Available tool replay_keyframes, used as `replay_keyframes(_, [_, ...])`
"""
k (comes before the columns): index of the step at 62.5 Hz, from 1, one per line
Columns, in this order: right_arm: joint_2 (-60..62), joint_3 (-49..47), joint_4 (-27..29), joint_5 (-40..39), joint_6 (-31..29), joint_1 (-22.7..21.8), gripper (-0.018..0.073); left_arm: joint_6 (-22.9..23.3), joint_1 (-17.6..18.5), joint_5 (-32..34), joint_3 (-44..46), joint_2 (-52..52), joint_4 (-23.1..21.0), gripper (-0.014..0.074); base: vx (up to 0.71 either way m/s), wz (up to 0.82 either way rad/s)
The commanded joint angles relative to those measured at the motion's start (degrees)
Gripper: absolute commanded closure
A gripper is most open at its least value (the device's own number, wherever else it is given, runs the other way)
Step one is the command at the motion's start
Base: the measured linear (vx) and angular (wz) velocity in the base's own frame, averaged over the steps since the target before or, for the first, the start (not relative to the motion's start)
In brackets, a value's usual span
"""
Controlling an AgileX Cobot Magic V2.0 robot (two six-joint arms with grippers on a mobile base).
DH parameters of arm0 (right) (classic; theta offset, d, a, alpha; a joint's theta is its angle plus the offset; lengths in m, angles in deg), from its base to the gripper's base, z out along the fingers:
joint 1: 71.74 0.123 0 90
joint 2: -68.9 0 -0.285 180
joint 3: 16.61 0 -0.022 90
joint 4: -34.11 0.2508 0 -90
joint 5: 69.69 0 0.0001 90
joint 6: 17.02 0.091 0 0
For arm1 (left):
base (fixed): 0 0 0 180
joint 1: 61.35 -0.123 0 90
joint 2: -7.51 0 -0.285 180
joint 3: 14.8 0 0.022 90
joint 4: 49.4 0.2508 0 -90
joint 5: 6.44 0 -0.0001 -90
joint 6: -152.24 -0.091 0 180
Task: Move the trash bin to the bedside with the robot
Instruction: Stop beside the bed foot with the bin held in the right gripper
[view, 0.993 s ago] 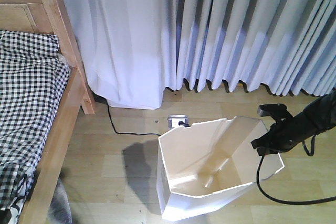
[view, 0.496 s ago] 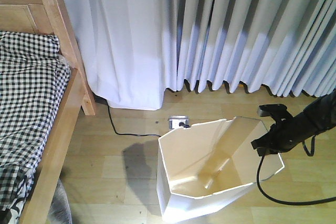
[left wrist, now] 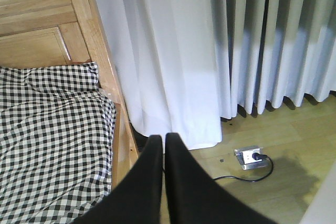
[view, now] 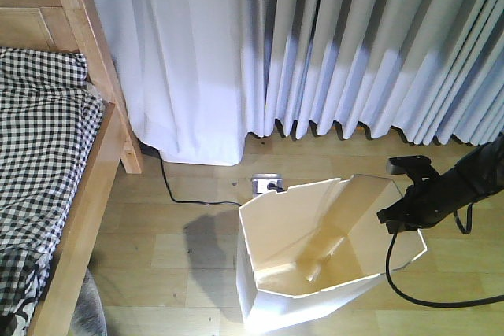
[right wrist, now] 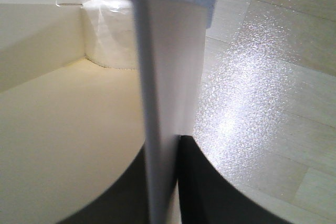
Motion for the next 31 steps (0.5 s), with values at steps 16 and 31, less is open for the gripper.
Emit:
replay_keyframes(16, [2.7,-1.4,11.6,-2.0,-0.6,-0.1,0.0559,0.3,0.0,4.0,-1.0,-1.2,0.0,0.0603,0.0,0.0])
replay_keyframes(31, [-6.2,-9.2,12.0,-2.3,-1.2,-0.1,0.0559,0.3,0.0,4.0,-1.0,-1.2,0.0,0.0603,0.0,0.0])
